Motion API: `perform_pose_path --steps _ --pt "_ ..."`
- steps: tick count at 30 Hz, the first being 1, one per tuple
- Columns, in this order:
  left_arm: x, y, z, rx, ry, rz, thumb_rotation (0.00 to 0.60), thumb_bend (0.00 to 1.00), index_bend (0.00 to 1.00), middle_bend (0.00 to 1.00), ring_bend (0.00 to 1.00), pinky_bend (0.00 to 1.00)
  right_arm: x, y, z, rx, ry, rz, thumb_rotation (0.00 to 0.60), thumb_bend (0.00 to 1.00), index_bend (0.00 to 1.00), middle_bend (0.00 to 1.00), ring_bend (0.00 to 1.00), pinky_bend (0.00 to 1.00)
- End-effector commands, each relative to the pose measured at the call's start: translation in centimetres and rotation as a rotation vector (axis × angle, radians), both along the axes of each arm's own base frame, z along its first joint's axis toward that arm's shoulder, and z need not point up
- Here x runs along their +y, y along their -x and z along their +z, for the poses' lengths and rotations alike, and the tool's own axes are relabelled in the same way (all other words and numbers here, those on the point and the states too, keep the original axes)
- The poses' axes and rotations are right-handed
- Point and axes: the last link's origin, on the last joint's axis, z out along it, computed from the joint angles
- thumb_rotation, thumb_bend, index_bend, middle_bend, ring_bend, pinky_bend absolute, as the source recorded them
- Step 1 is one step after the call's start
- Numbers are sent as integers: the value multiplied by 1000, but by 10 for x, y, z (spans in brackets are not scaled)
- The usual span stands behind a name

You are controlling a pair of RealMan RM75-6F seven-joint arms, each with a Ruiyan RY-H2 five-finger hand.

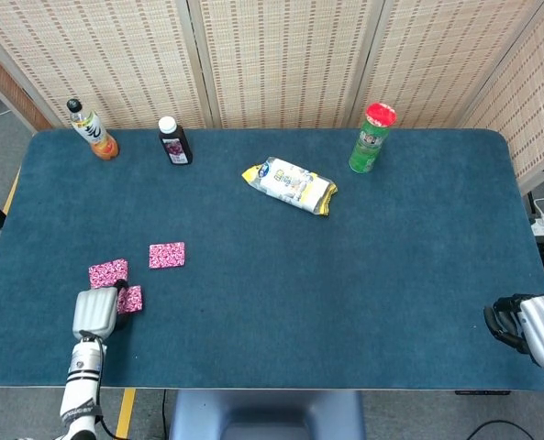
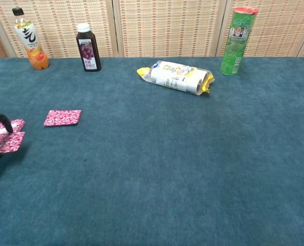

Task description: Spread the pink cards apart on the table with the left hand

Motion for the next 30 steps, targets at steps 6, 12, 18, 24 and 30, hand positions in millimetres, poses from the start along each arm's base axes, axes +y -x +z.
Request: perform_pose_path --steps 6,12,18,24,30 --pt "-18 14 -2 0 3 45 600 322 605 1000 1000 1000 -1 0 -3 9 -9 -5 600 453 1000 887 852 1000" --pt "-20 22 -7 10 10 67 600 320 454 1000 1000 1000 -2 0 -3 12 -10 -11 600 453 1000 887 852 1000" --pt "-21 25 -8 -9 1 89 600 319 343 1000 1000 1000 -3 0 -4 9 -11 -11 600 452 1000 887 852 1000" --pt "-22 25 -8 -15 11 91 600 323 222 1000 1000 1000 -3 0 -4 10 -15 -10 600 453 1000 887 852 1000" --pt "-24 25 -7 -30 25 96 600 316 191 1000 1000 1000 -4 0 -5 7 -14 -11 600 452 1000 887 852 1000"
